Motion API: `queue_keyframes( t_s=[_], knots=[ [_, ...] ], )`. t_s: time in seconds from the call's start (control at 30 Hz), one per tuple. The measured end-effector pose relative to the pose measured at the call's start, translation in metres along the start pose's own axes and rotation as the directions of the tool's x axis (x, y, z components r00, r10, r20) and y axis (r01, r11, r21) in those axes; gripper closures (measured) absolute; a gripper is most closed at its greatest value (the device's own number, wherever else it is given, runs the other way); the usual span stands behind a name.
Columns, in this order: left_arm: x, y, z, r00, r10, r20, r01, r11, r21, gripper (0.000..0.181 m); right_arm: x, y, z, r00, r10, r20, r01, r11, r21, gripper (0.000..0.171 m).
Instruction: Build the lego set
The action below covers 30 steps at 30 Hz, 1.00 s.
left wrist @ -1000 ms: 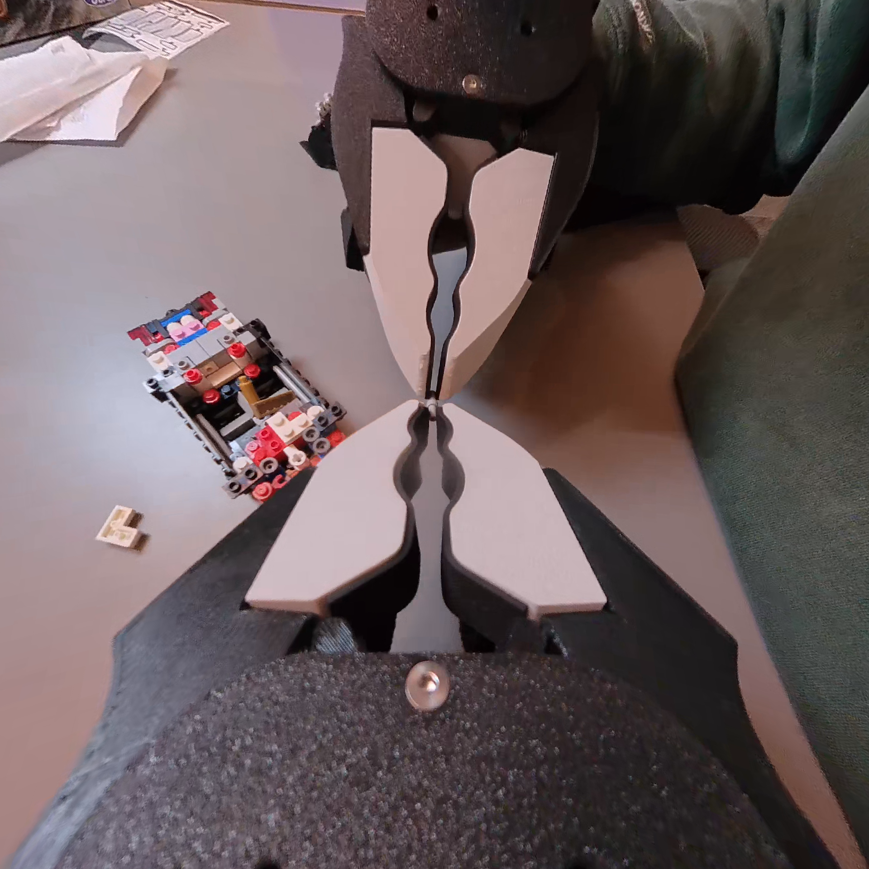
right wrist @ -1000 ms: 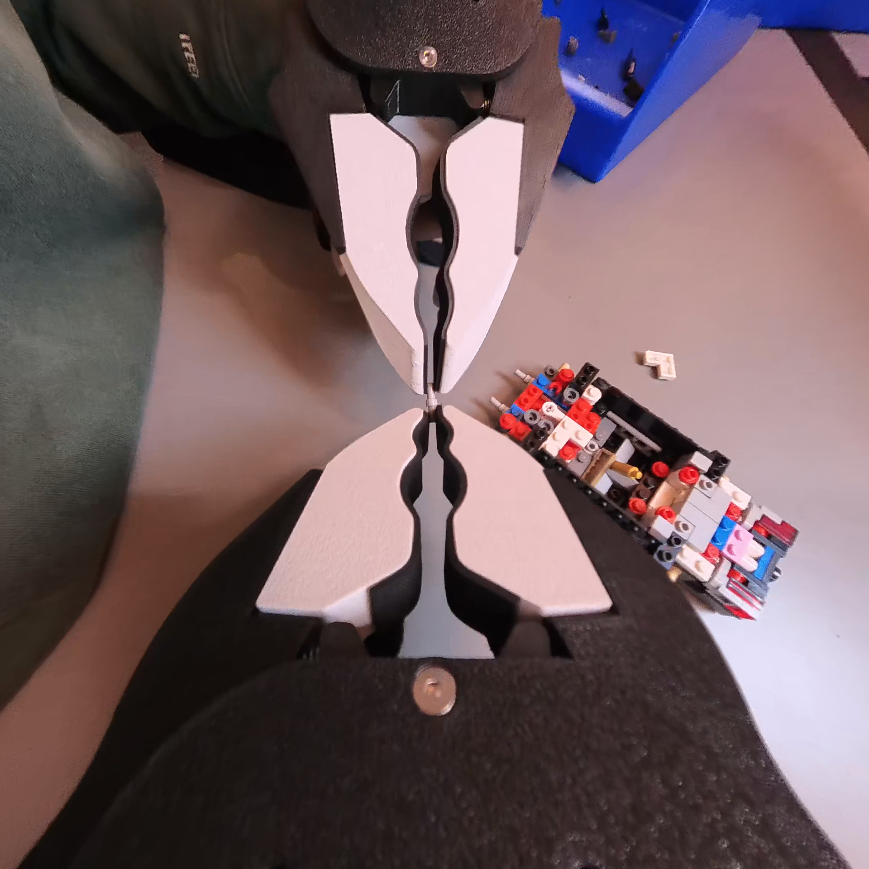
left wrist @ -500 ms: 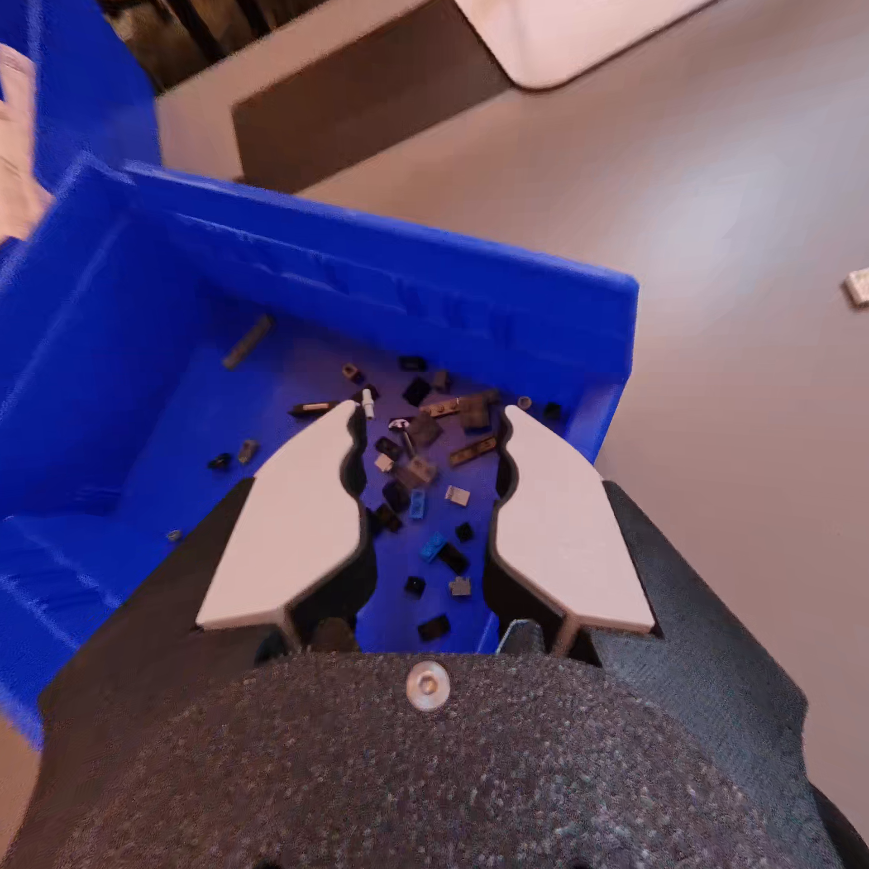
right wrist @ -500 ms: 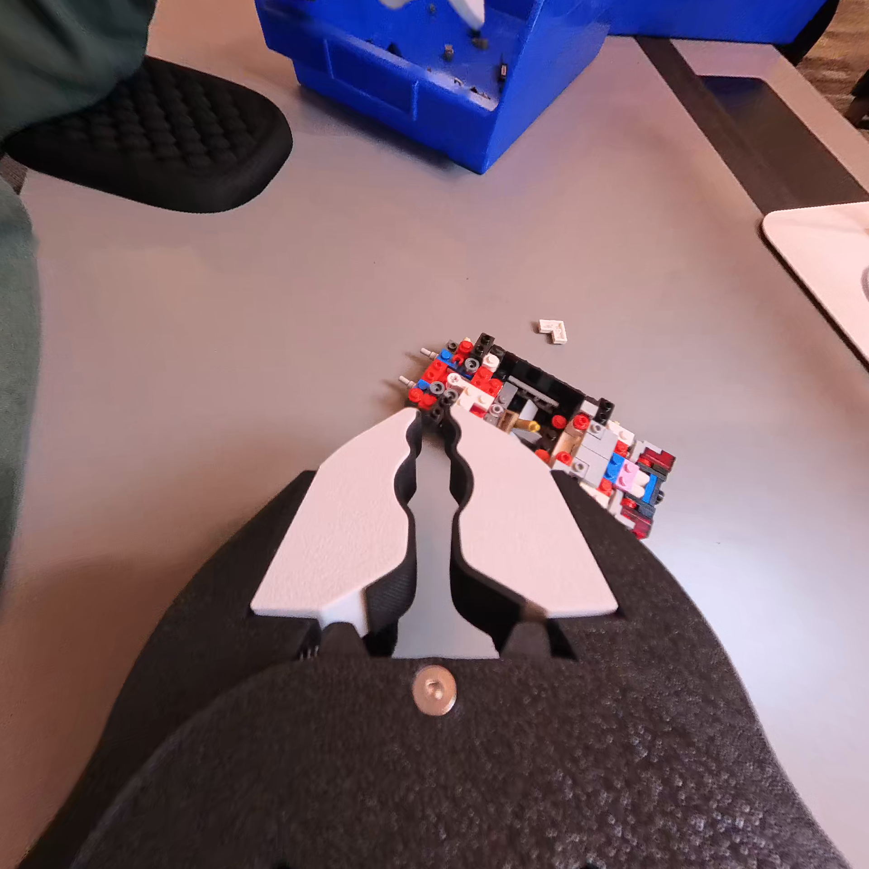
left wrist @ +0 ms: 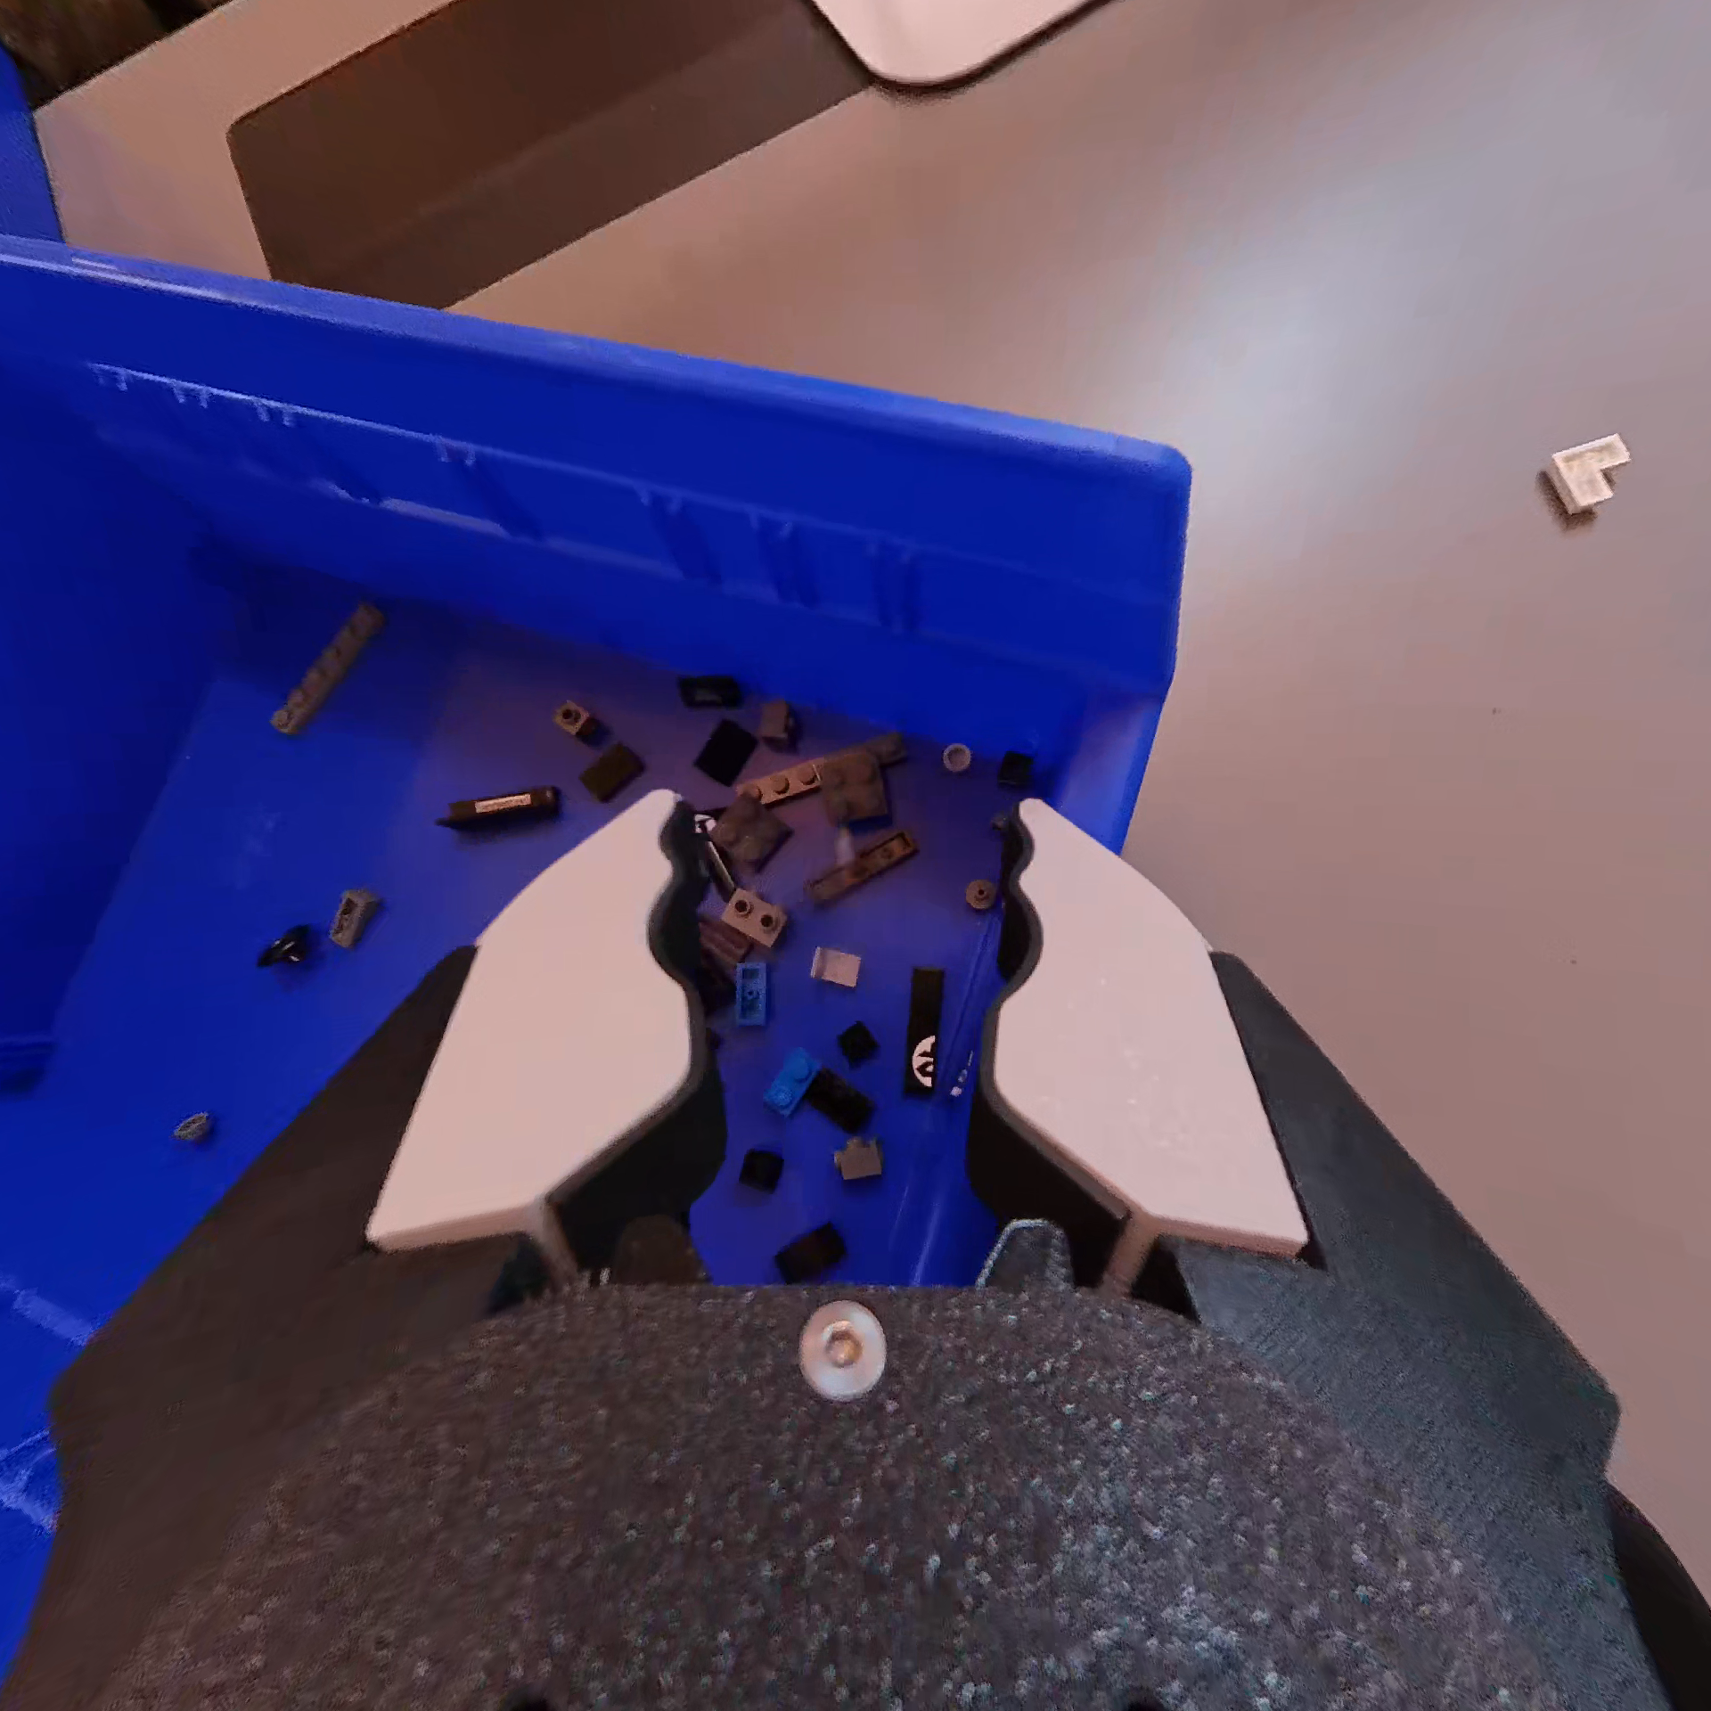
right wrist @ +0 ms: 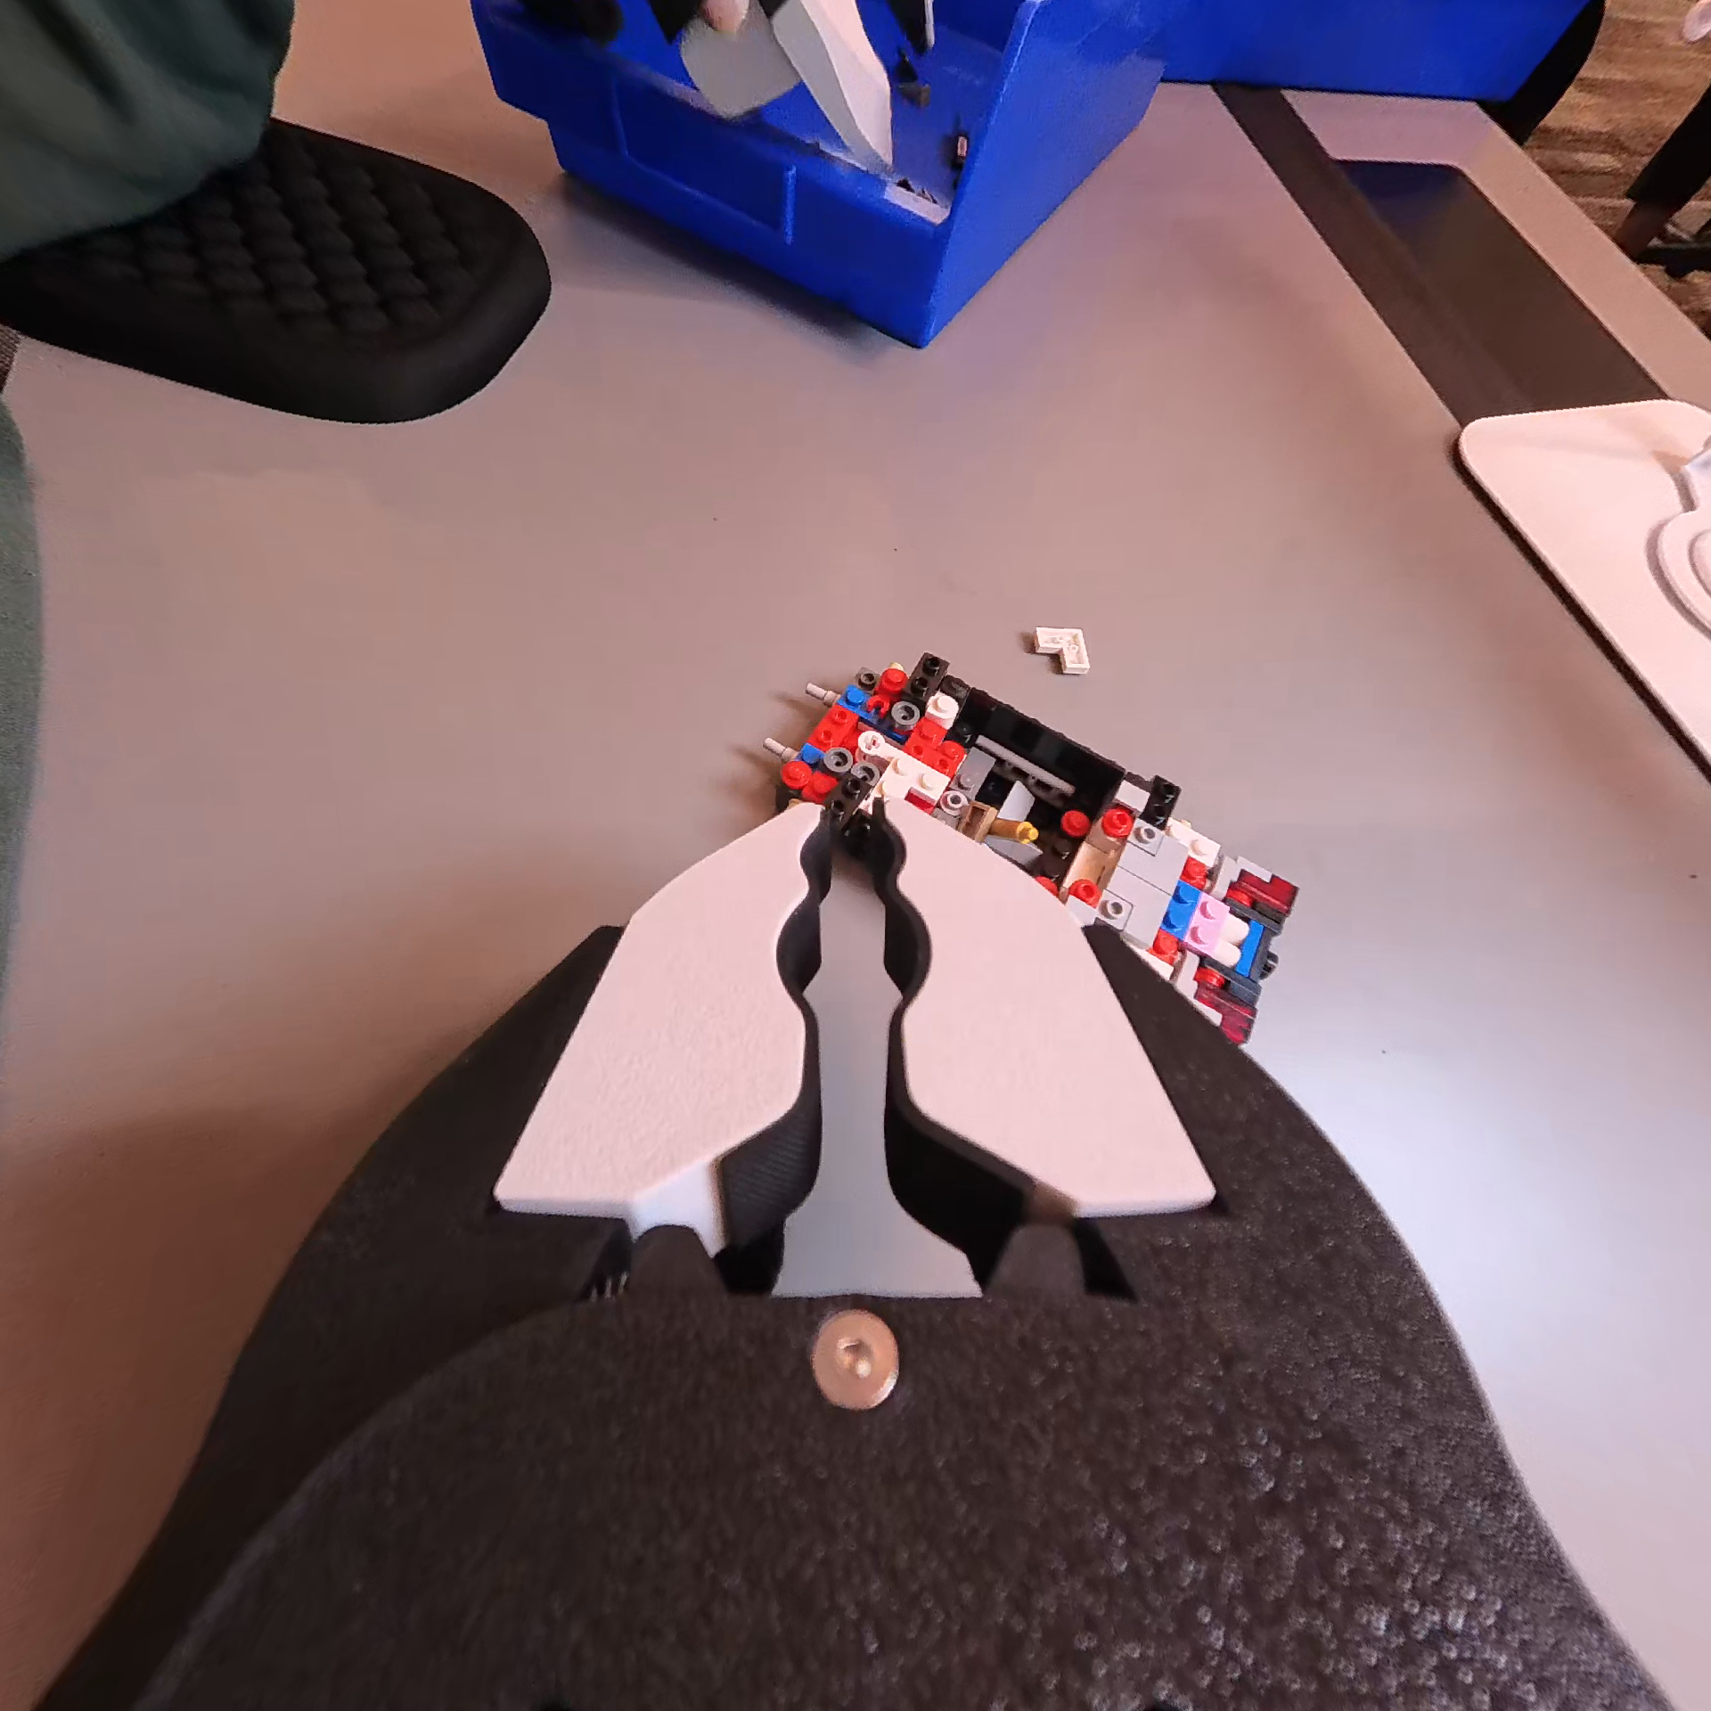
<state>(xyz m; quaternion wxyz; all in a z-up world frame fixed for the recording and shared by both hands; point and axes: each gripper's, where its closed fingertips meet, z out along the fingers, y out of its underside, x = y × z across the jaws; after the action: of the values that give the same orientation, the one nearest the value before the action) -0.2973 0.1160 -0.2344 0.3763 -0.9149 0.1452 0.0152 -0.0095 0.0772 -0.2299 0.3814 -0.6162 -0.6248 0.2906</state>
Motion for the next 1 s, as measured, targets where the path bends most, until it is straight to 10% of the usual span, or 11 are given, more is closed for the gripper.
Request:
queue_keyframes(
  t_s=[0.17,0.4,0.63,1.0],
  knots=[
    [0.002,-0.019,-0.01,1.0,0.008,-0.009,-0.007,0.991,0.13,0.126,0.003,0.0,-0.001,1.0,0.001,-0.011,-0.001,1.0,0.004,0.164],
    [0.085,-0.079,-0.044,0.935,0.181,-0.304,0.006,0.851,0.525,0.181,0.017,-0.007,-0.007,0.996,0.025,-0.091,-0.021,0.999,0.043,0.164],
    [0.179,-0.058,0.015,0.843,0.344,-0.413,-0.164,0.896,0.412,0.169,0.026,-0.012,-0.01,0.987,0.044,-0.156,-0.034,0.997,0.07,0.163],
    [0.196,-0.053,0.081,0.821,0.337,-0.461,-0.291,0.942,0.169,0.147,0.023,-0.01,-0.006,0.988,0.039,-0.15,-0.028,0.997,0.072,0.163]
  ],
)
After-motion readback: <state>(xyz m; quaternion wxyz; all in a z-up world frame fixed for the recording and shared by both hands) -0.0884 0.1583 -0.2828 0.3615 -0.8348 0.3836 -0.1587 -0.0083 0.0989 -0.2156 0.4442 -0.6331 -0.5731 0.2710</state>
